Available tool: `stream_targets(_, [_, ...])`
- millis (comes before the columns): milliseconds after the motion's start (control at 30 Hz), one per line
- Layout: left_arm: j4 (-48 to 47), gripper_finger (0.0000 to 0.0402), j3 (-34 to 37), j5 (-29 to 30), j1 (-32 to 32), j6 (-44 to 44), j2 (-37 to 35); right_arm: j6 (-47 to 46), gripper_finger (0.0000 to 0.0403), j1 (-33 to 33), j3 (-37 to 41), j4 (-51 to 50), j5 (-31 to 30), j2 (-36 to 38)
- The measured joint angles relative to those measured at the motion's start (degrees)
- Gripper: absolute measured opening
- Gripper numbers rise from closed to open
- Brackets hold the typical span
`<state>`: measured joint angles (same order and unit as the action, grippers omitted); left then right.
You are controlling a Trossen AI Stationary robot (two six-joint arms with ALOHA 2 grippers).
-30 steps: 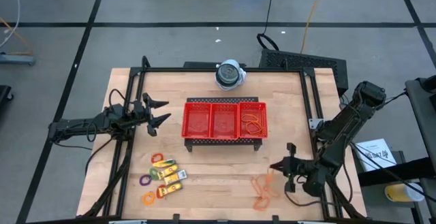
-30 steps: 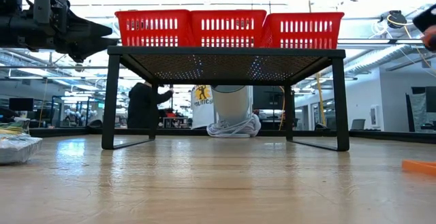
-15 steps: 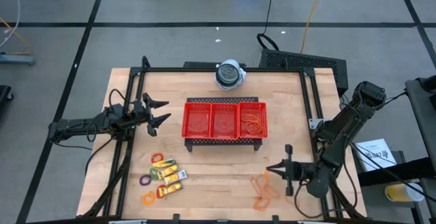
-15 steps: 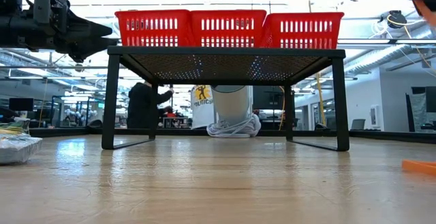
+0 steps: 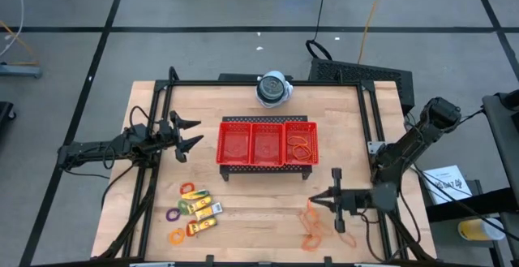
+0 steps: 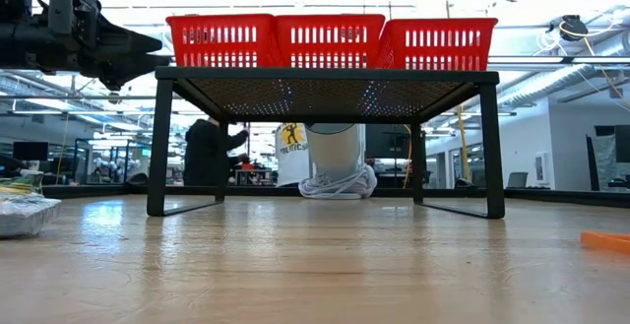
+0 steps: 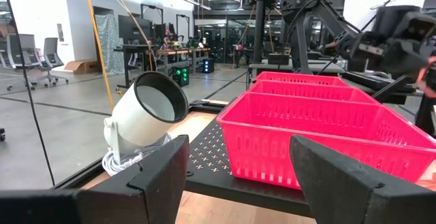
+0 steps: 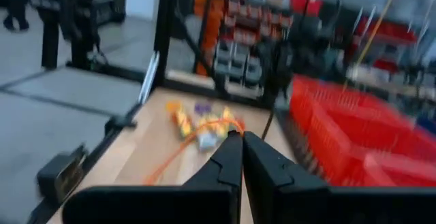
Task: Pick & Place Office Desk Supplies
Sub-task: Put the orange rubber band into the right red bin
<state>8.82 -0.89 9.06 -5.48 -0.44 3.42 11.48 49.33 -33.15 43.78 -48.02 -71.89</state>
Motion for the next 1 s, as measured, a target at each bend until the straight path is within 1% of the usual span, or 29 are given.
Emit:
stream_targets(100, [0.0,0.0267,0.0,0.0,0.0,0.0,0.0,6.1,0.0000,-3.4,1.0,4.4,1.8,2.1])
stream_targets(400, [0.0,0.0267,0.0,0.0,0.0,0.0,0.0,11.7,0.0000,-14.4,1.2,0.9,1.8,9.9])
stream_targets(700, [0.0,0.0267,0.0,0.0,0.0,0.0,0.0,11.9,0.0000,-24.7,1.2,-2.3,1.7,12.1])
stream_targets(1000, [0.0,0.0267,0.0,0.0,0.0,0.0,0.0,10.0,0.0000,-30.4,1.2,-10.0,1.6,12.1])
